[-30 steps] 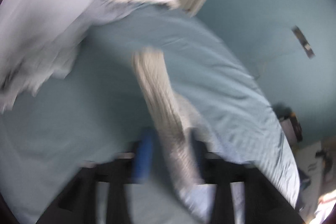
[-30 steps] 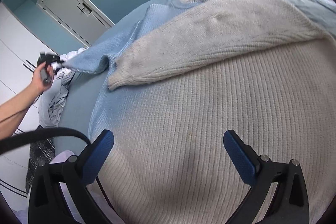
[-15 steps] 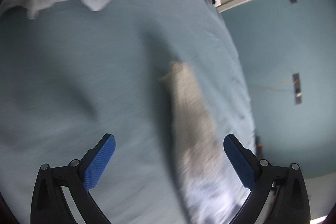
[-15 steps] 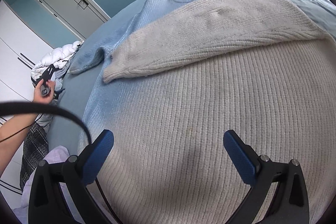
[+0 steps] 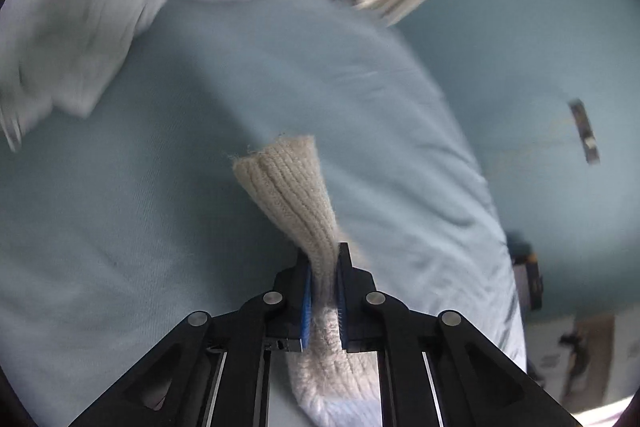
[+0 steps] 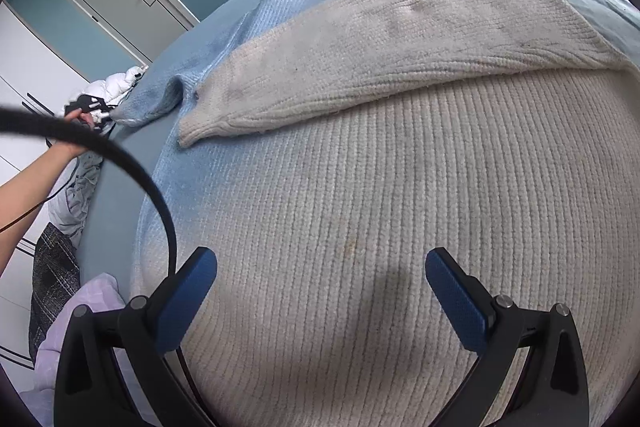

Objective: Fold small clothes
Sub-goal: 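Lift the blue sleeve up off the bed with the left gripper, then lay the blue sleeve across the folded cream sleeve and open the left gripper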

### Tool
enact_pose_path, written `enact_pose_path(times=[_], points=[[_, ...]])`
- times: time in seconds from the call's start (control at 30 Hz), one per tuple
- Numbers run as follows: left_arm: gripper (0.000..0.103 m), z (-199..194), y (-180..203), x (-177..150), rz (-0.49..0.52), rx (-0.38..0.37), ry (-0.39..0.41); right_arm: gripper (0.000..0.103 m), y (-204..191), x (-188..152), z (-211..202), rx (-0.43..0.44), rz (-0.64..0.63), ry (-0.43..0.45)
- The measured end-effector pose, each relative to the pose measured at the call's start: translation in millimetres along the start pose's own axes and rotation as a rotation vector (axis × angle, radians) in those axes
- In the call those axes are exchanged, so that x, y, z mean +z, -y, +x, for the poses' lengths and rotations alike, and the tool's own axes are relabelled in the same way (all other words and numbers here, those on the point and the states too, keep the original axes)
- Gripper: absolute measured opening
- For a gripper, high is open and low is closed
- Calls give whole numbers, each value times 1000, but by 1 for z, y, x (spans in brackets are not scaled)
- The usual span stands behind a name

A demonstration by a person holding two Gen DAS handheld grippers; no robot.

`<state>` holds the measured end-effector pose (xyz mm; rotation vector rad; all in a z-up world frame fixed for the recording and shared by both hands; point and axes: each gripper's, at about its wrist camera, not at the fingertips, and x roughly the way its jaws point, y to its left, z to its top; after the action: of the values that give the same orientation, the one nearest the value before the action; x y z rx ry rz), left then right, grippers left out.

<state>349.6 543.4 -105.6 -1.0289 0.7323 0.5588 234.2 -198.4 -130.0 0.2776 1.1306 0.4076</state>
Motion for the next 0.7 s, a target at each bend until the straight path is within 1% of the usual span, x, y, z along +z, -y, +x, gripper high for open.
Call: enact_pose_path(times=[0.07, 0.1, 0.13, 0.17, 0.23, 0.3, 0.33, 0.37, 0.43, 0.5, 0.53, 0.57, 0.6, 0.63, 0.67, 0.7], points=[[9, -30, 33, -6, 60, -29, 31, 102, -1, -1, -5, 5, -3, 20], [9, -46, 54, -11, 108, -35, 56, 102, -1, -2, -8, 7, -6, 32], [9, -60, 75, -17, 160, -40, 73, 102, 0, -2, -12, 5, -5, 45], [9, -79, 105, -29, 247, -41, 96, 102, 0, -1, -13, 0, 3, 55], [9, -110, 161, -59, 420, -29, 136, 102, 4, -1, -17, 1, 24, 64], [9, -142, 211, -101, 566, -72, 150, 102, 11, 0, -21, 4, 63, 78], [9, -158, 244, -134, 639, -107, 138, 102, 14, 1, -23, 9, 80, 85], [9, -166, 264, -152, 676, -126, 125, 102, 17, 2, -27, 12, 100, 96], [9, -182, 314, -211, 775, -171, 83, 102, 22, 4, -34, 14, 131, 121], [9, -193, 356, -272, 857, -214, 52, 102, 26, 3, -43, 16, 159, 151], [9, -200, 379, -314, 896, -254, 33, 102, 28, 3, -46, 18, 170, 163], [9, -204, 390, -336, 906, -280, 19, 102, 31, 2, -50, 14, 182, 178], [9, -208, 402, -366, 914, -326, -13, 102, 34, 2, -51, 7, 196, 191], [12, -210, 411, -398, 911, -389, -71, 102, 38, 2, -54, -2, 217, 201], [26, -208, 416, -425, 904, -439, -151, 102, 41, 1, -55, -4, 231, 204], [43, -203, 419, -457, 883, -539, -311, 102, 46, 1, -57, -9, 257, 206]])
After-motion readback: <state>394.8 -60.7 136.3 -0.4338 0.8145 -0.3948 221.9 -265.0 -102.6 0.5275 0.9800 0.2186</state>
